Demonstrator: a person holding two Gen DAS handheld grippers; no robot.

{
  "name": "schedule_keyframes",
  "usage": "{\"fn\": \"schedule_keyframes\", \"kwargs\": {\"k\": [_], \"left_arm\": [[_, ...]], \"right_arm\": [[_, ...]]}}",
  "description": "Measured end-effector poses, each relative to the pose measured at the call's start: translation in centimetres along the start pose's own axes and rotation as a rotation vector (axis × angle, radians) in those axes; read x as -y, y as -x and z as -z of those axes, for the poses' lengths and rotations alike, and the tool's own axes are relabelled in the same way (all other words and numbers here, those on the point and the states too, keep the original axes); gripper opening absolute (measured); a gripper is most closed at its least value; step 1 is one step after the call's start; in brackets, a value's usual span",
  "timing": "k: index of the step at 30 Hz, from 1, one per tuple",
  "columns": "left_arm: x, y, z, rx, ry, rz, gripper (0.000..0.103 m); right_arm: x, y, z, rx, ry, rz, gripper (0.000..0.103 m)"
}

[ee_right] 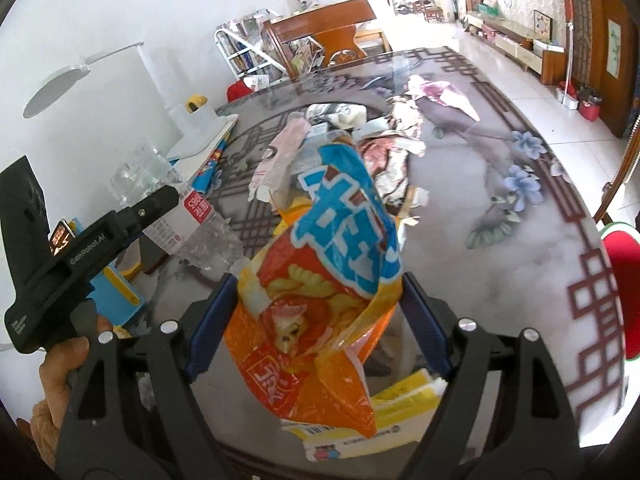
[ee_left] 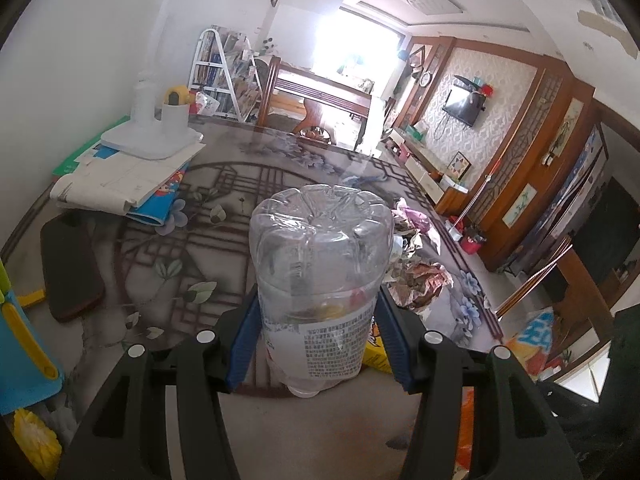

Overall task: Collect trash
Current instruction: 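Lift the bottle with the left gripper while the right gripper grasps the orange chip bag, then drop the bottle and chip bag into the red bucket, opening both grippers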

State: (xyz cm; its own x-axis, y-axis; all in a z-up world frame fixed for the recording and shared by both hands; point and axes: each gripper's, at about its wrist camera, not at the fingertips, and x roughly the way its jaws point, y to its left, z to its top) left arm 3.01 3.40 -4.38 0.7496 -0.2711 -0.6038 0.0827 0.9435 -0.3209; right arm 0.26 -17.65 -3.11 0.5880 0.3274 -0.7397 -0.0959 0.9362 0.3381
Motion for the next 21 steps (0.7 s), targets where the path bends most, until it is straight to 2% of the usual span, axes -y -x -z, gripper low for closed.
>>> {"fn": "schedule_keyframes", "kwargs": {"k": [12,21], "left_arm": [[1.2,-1.0,0.8,-0.014,-0.053,-0.023,0.052],[3.7,-1.1,1.2,-0.054,-0.085,0.028,0.052]], "right_arm": [[3.1,3.2,0.3,0.046,-0.019,0.031,0.08],[7.0,7.0,-0.2,0.102,-0.064,0.045,0.081]]}}
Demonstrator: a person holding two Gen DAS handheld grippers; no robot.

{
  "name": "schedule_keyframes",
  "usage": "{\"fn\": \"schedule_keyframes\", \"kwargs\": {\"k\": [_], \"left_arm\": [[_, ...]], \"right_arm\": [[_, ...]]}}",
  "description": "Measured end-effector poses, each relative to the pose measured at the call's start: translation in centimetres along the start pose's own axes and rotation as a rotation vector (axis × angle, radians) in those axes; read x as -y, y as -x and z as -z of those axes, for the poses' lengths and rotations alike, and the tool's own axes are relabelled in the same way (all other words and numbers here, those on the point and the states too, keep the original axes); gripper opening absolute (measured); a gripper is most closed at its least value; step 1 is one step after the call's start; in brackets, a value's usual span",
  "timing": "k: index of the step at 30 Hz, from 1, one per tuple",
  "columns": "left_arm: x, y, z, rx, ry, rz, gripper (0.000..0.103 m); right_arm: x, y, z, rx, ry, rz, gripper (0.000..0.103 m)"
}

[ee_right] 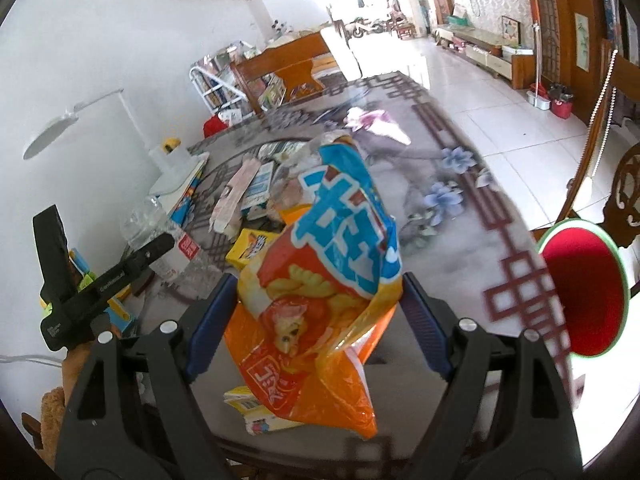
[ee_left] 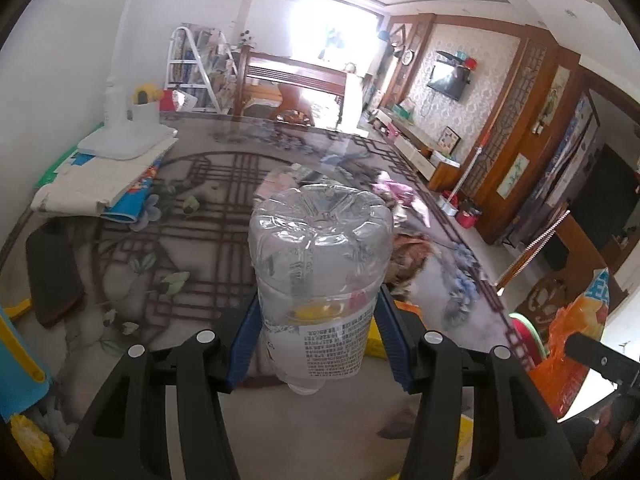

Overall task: Collect trash
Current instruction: 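Drop the bottle and chip bag into the red bucket, opening both grippers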

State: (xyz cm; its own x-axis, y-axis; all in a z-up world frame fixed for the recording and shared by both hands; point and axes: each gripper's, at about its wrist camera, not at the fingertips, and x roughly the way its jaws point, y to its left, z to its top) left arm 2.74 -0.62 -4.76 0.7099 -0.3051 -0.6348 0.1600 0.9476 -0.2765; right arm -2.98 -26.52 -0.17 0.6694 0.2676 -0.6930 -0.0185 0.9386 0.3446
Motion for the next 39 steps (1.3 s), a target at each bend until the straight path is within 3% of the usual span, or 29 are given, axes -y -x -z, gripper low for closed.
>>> {"fn": "schedule_keyframes", "kwargs": {"k": [8,23,39], "left_arm": [[4.8,1.0,-0.2,-0.004,0.0,0.118,0.052],[17.3,-1.0,1.2,-0.074,-0.174,0.262,0.052],[25.6,-5.4,3.3,-0.177,-0.276,0.391,0.052]], "right_arm": [[3.1,3.5,-0.8,0.067,-0.046,0.006,0.081],[10.1,8.4,-1.4,0.16,-0.133,0.065,0.081],[20.2,9.3,1.2,0.178,-0.321,0.233,0.081]]}}
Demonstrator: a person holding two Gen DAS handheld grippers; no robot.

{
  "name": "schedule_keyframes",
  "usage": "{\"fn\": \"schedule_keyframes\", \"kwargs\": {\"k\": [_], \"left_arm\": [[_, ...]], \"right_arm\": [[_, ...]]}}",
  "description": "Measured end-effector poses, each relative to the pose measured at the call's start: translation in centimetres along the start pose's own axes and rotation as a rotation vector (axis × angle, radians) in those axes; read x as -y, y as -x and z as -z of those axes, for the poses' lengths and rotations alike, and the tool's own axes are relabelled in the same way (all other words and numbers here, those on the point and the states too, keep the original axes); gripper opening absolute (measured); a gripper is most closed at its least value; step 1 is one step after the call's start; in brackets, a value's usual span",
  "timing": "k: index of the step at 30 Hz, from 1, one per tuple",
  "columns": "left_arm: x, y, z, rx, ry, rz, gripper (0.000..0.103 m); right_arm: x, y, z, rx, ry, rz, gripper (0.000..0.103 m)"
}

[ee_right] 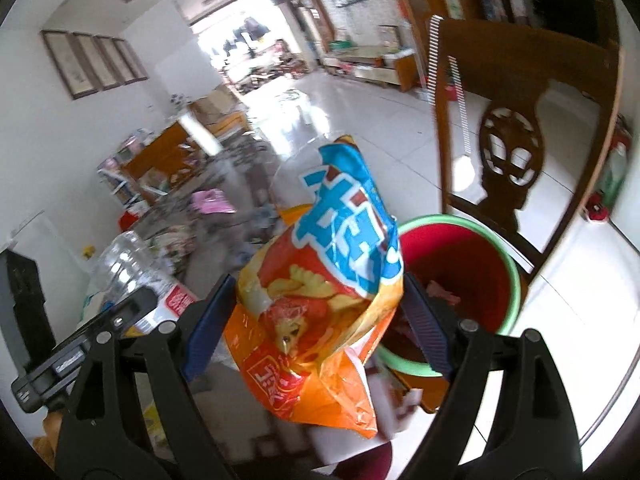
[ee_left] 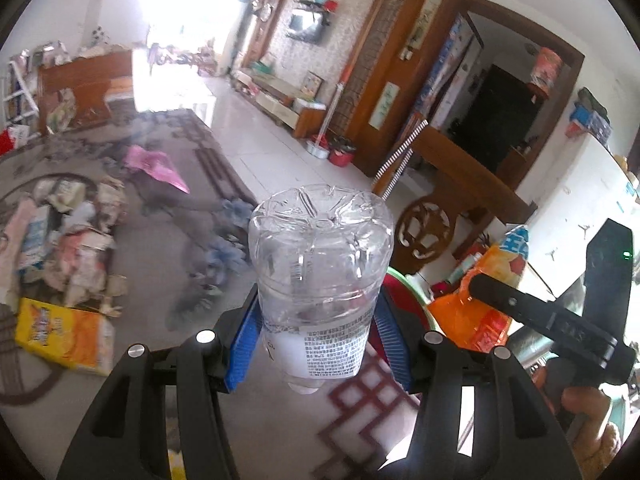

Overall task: Collect trash
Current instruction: 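Drop the bottle and chip bag into the red bucket, opening both grippers, then grasp the yellow paper carton with the left gripper and lift it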

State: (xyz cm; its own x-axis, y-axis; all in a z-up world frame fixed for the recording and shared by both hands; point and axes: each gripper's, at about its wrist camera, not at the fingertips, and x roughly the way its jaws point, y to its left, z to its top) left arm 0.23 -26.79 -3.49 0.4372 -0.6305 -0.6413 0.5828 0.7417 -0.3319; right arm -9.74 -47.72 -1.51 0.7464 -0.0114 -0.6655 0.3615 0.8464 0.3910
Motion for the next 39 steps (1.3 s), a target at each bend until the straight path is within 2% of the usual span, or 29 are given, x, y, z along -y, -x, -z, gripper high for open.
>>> {"fn": "schedule_keyframes", "kwargs": {"k": [11,18,19,21,22,29,39], "left_arm": [[3.7,-8.2,-2.1,-0.093,-0.032,0.137,0.052],[6.5,-11.0,-2.6,-0.106,-0.114,0.149,0.053],[6.7,-11.0,-2.5,-0.107,-0.131,0.146,0.055],[7.4,-11.1,-2.6,-0.095,-0.171,0.128,0.078],[7.7,-10.8,-2.6,-0.078,-0.185,0.118,0.081],[8.5,-8.9,-2.9,-0.013,-0.246,0.086,0.082],[6.8,-4.2,-3.4,0.056,-0.186,0.075,0.083]], "right_arm": [[7.9,-3.4,-0.9,0.001,-0.135,0.12,0.082],[10.5,-4.7,-0.9,-0.002,-0.17,0.159,0.084],[10.7,-4.9,-0.9,-0.003,-0.169,0.164,0.085],[10.8,-5.3,-0.9,-0.01,-0.167,0.172,0.089],[10.8,-5.4,-0.9,-0.011,-0.168,0.177,0.091],[10.7,-5.6,-0.9,-0.007,-0.174,0.176,0.095],[7.5,-3.0,-1.5,0.02,-0.164,0.129,0.095]]}}
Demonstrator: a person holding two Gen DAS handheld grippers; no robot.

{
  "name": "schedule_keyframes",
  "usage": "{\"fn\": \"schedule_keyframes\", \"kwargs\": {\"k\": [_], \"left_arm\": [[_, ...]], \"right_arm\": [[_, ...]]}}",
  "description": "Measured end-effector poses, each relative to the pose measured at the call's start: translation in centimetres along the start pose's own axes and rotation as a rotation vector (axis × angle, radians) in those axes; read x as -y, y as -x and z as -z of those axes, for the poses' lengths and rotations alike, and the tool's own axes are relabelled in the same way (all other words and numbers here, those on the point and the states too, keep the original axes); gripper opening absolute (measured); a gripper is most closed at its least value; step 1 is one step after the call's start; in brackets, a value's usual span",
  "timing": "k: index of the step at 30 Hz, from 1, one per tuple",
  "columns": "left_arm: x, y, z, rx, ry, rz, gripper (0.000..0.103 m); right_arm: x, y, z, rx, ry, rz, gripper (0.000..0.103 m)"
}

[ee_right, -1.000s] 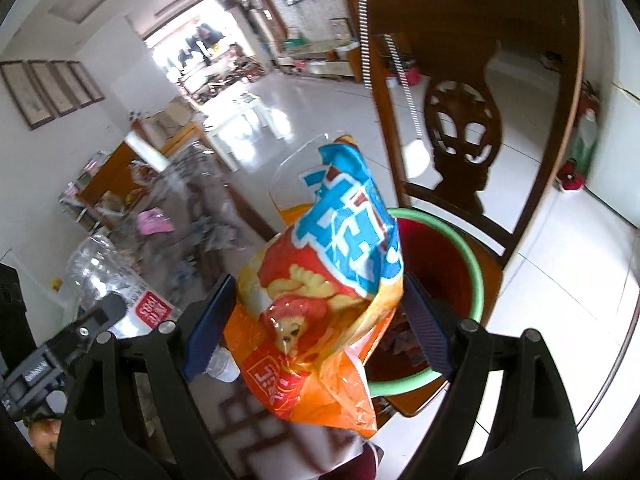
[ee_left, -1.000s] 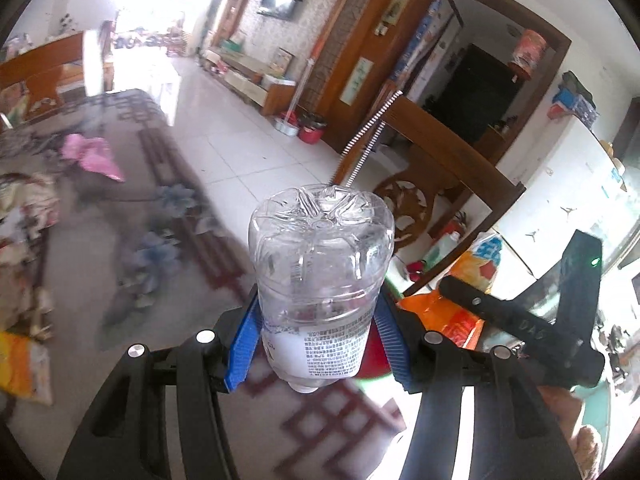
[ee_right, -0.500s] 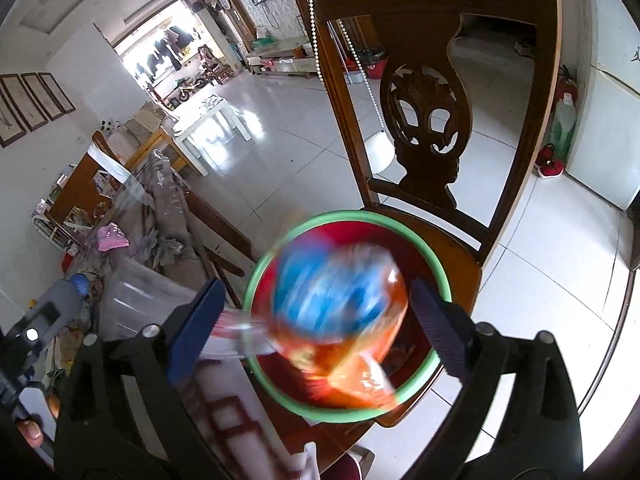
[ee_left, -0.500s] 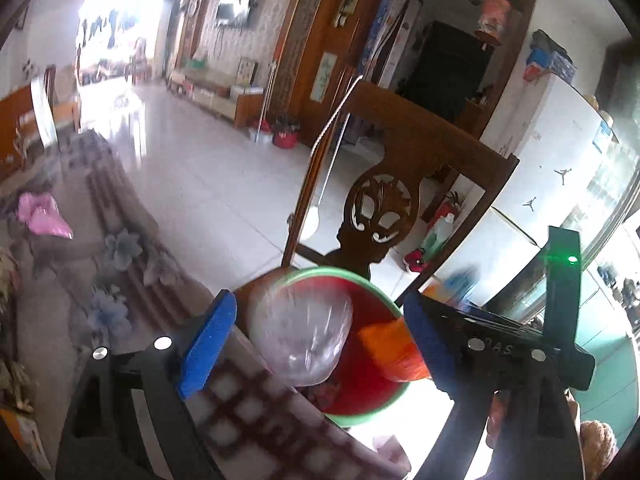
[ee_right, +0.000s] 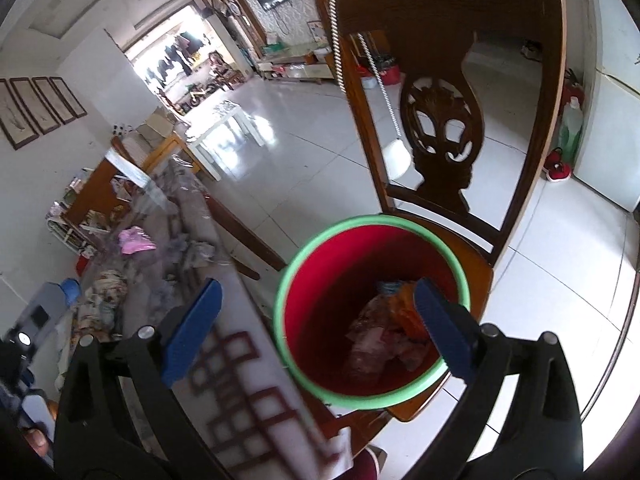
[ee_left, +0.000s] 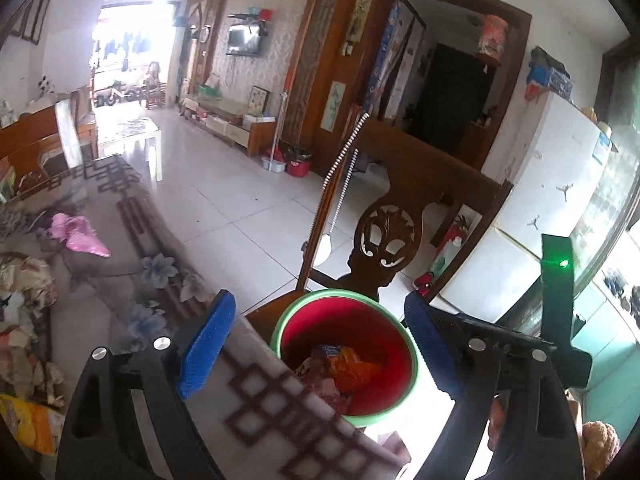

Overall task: Collect trash
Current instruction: 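Grasp the yellow paper carton with the left gripper and lift it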

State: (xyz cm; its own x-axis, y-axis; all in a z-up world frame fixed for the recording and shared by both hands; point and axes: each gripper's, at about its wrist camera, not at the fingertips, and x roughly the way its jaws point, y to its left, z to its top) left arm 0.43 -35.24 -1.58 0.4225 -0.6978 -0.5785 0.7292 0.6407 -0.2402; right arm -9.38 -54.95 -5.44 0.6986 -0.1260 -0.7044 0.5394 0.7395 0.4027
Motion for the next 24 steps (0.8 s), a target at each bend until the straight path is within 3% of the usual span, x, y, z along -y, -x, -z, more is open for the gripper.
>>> {"fn": "schedule_keyframes", "kwargs": {"k": [7,13,19,22,24], "left_arm": [[-3.4,6.1,2.3,0.028,0.032,-0.078,0.087],[-8.2,11.7,5.0,0.003,0.041,-0.185,0.087],[-12.2,16.1,9.6,-0.095,0.044,-0.233,0.087],[-13.0,16.2,12.1,-0.164,0.047,-0.21,0.087],[-13.3,15.3,13.6,-0.216,0.052,-0.18,0.087]], "right_arm": [[-6.1,3.4,1.1,0.025,0.06,-0.121,0.097],[-12.4,4.3,4.0,-0.027,0.15,-0.256,0.098],[-16.1,2.2,7.7,-0.122,0.23,-0.253,0.098],[-16.0,2.8,7.5,-0.077,0.216,-0.253,0.098],[-15.5,2.4,7.5,-0.102,0.184,-0.247,0.098]]}}
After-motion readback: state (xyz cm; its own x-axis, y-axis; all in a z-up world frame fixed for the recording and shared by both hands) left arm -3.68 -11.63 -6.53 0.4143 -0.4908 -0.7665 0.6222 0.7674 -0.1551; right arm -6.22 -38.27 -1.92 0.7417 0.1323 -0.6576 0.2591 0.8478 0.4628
